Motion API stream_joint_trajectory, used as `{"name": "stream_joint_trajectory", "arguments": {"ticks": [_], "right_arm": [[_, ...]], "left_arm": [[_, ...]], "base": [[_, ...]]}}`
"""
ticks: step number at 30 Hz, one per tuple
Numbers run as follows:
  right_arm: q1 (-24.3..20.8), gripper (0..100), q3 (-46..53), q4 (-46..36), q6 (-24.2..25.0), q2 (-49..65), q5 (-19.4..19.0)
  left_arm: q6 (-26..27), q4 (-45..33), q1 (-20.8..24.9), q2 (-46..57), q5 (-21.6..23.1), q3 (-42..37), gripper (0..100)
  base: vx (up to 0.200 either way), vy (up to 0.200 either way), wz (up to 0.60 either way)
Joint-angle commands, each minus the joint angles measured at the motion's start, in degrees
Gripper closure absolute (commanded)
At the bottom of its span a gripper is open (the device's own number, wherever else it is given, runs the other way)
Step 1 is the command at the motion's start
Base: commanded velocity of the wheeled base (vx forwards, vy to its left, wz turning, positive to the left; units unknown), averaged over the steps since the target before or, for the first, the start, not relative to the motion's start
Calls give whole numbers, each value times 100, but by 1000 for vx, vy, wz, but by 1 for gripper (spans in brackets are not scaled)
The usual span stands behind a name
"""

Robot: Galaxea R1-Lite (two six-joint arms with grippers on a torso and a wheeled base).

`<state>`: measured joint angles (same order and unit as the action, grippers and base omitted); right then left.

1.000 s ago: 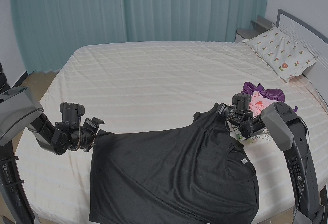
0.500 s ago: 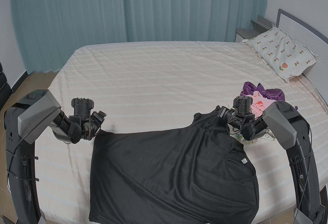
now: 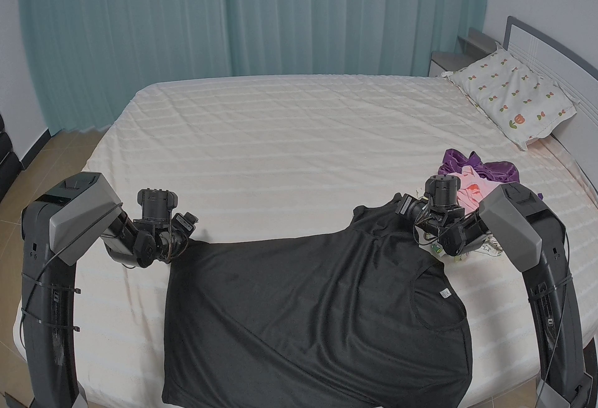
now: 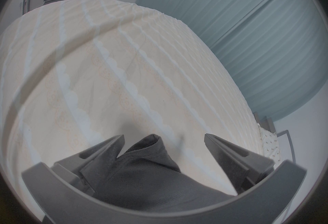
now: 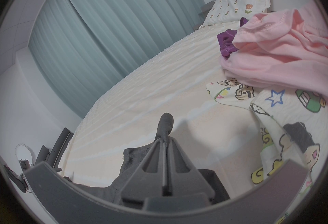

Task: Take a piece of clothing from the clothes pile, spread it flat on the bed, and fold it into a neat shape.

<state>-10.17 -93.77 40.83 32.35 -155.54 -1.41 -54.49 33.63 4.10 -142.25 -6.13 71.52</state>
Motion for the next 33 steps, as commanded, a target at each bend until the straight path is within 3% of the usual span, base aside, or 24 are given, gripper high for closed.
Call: {"name": "stream_joint_trajectory", "arguments": {"ticks": [1, 9, 24, 33], "right_arm": [[-3, 100, -10, -13, -1, -11, -17], [-3, 100, -36, -40, 8, -64, -61], [-64, 100, -792, 321, 43, -240, 71], [-196, 100, -1082, 593, -150, -363, 229]], "left_arm": [[79, -15, 3, -39, 24, -7, 100], [536, 12, -23, -189, -2, -7, 100], [264, 73, -436, 48, -248, 134, 100], [334, 372, -445, -22, -512, 116, 100]], "base": [[0, 0, 0], [0, 0, 0], [0, 0, 0], [0, 0, 0]]}}
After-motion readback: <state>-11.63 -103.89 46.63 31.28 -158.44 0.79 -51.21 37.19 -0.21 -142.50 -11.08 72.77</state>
